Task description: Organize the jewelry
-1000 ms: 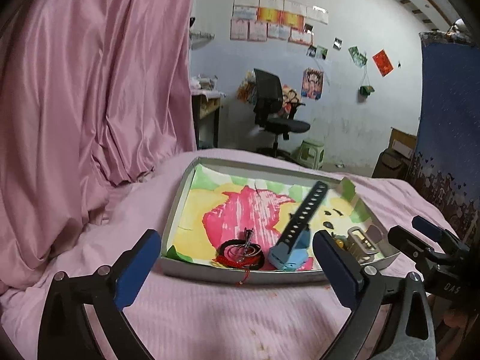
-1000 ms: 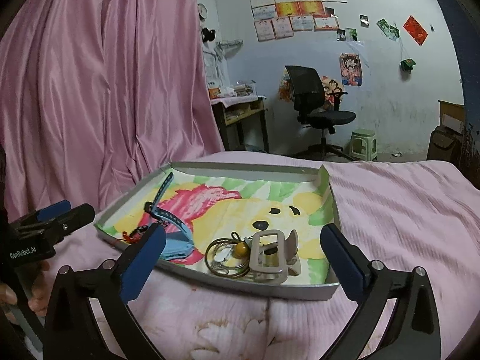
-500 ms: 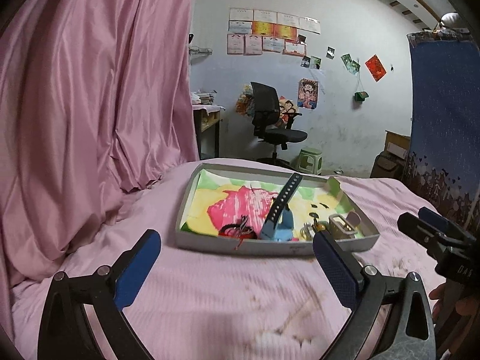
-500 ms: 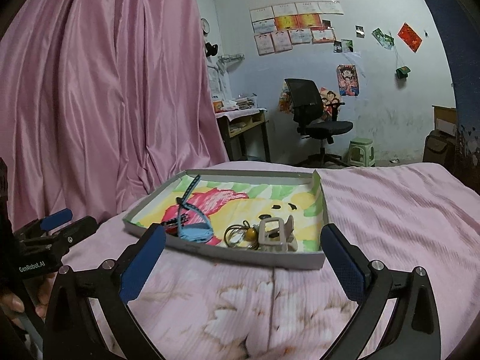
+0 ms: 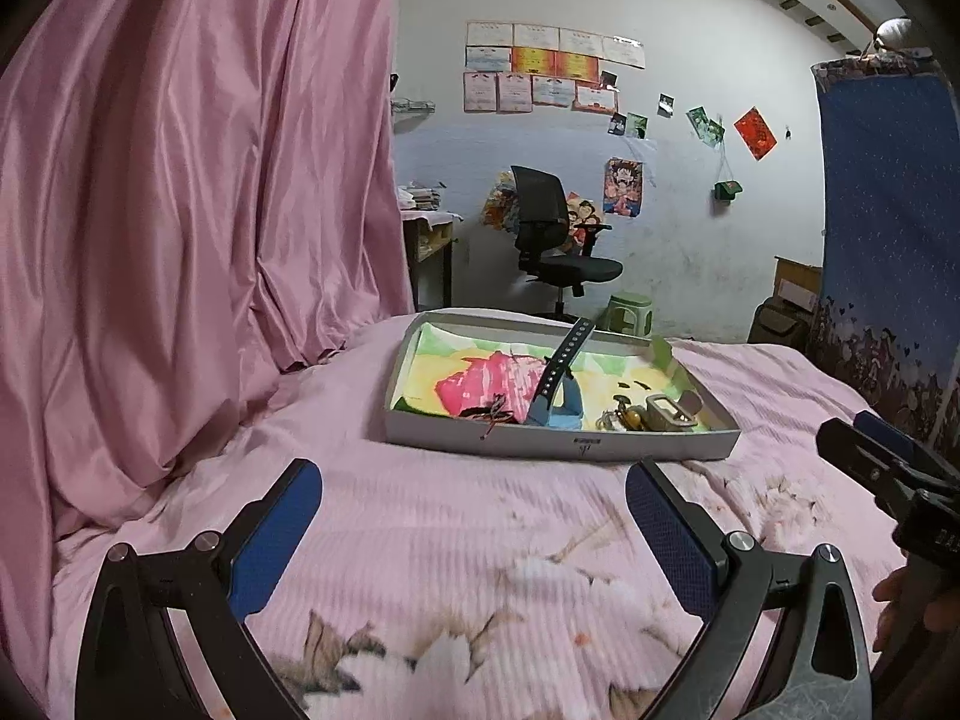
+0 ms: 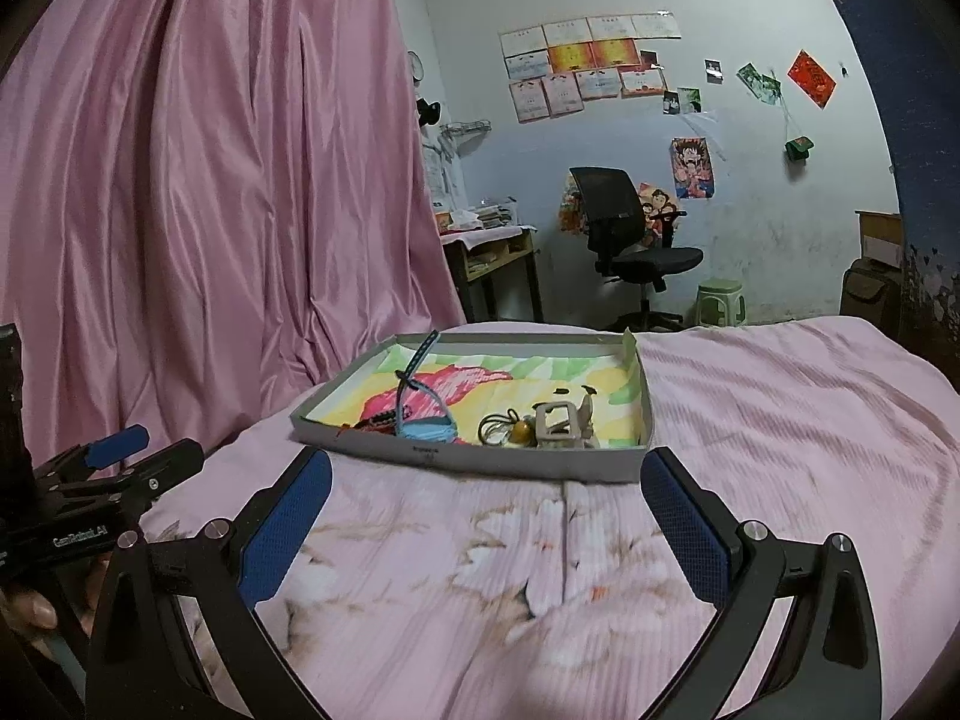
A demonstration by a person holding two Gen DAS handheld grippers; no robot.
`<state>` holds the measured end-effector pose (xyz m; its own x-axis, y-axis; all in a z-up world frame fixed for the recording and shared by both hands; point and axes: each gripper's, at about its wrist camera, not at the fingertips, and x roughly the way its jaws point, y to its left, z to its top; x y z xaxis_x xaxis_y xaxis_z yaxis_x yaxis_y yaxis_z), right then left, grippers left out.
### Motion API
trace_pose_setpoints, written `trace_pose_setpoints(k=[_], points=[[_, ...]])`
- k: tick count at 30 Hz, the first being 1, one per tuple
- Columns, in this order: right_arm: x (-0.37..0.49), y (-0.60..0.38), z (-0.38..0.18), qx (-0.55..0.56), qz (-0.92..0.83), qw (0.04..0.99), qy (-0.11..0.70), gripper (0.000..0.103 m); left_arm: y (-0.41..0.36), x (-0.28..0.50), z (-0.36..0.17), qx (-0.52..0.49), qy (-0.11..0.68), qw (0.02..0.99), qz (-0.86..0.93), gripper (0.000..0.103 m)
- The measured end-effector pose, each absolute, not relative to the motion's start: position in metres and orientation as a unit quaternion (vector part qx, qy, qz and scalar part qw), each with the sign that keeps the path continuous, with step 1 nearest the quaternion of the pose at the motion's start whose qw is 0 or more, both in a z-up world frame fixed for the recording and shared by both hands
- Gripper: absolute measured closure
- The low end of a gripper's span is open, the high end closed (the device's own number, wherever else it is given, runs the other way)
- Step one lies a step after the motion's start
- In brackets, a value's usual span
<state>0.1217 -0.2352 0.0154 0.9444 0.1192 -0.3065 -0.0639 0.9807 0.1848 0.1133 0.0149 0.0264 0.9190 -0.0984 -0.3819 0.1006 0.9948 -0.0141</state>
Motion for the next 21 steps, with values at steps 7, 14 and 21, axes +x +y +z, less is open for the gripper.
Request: trace_pose_setpoints(k=[7,14,21], points=[[0.101,-0.229,0.007,0.080,0.048,0.982,0.163,0.002,0.014,0.093,0.019,-0.002,0.202,0.979,-0.034,0.001],[0.084,-0.228,-0.001,0.079,0.040,0.982,0.168,0.002,0.011,0.074,0.013,-0.003,0.194,0.981,-0.027,0.001],[0.074,-0.235,-0.009,0.087,0.022,0.981,0.174,0.002,0.009,0.062,0.009,-0.005,0.192,0.981,-0.025,0.001]])
